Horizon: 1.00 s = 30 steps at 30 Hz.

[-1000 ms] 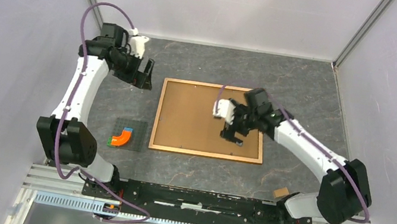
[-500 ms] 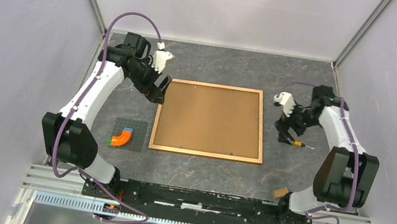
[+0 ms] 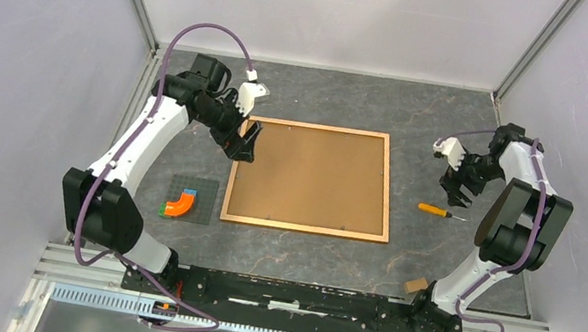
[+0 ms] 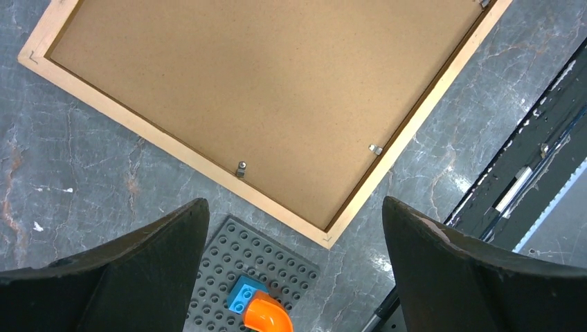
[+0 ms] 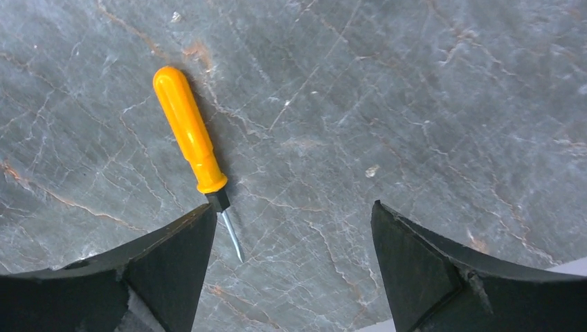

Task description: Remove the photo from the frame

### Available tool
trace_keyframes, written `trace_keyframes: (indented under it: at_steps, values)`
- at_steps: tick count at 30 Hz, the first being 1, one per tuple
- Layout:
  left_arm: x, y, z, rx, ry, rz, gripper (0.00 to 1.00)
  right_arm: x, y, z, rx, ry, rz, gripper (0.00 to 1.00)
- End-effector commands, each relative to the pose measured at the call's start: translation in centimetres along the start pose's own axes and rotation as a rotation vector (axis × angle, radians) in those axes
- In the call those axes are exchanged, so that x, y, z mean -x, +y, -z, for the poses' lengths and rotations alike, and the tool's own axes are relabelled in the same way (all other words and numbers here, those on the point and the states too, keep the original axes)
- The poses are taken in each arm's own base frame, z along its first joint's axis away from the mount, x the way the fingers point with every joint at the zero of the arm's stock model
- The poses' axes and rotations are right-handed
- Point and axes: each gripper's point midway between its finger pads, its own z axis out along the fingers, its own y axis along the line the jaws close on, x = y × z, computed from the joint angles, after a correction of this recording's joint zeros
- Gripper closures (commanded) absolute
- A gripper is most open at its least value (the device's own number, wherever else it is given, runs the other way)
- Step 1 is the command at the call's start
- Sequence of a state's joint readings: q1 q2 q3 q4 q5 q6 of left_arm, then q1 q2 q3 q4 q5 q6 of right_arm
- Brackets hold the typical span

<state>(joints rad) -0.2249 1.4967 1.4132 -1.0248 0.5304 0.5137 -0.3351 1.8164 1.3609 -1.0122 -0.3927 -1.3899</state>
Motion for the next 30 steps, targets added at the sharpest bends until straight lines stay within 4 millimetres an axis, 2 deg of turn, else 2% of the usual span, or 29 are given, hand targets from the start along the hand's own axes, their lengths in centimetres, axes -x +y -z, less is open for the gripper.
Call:
trace_keyframes:
  at_steps: [1, 7, 14, 19, 22, 24, 26, 30]
  values:
    - [1.6, -0.7, 1.1, -0.007, -0.086, -0.09, 0.0, -1.0, 2.0, -0.6, 0.098, 0.022, 0.263, 0.13]
    - [1.2, -0.7, 1.0, 0.0, -0.08, -0.09, 0.0, -2.8, 3.5, -2.3, 0.153, 0.063, 0.285, 0.19]
    - [1.2, -0.3, 1.0, 0.022, -0.072, -0.076, 0.0, -4.1, 3.9, -3.9, 0.141, 0.095, 0.28, 0.36]
    - [1.4, -0.2, 1.1, 0.03, -0.071, -0.026, 0.0, -4.5, 4.4, -4.5, 0.094, 0.102, 0.257, 0.53]
    - [2.2, 0.3, 1.4, 0.064, -0.089, 0.015, 0.0, -4.8, 5.5, -4.7, 0.08, 0.109, 0.261, 0.66]
    - [3.3, 0.5, 2.2, 0.087, -0.113, 0.044, 0.0, -4.3, 5.5, -4.3, 0.066, 0.096, 0.25, 0.8]
    - [4.9, 0.7, 3.1, 0.114, -0.159, 0.055, 0.0, -3.2, 4.9, -3.3, 0.048, 0.067, 0.222, 0.99]
    - [8.1, 1.9, 5.9, 0.248, -0.318, 0.086, 0.0, 1.1, 2.6, 0.8, -0.005, -0.052, 0.179, 1.0]
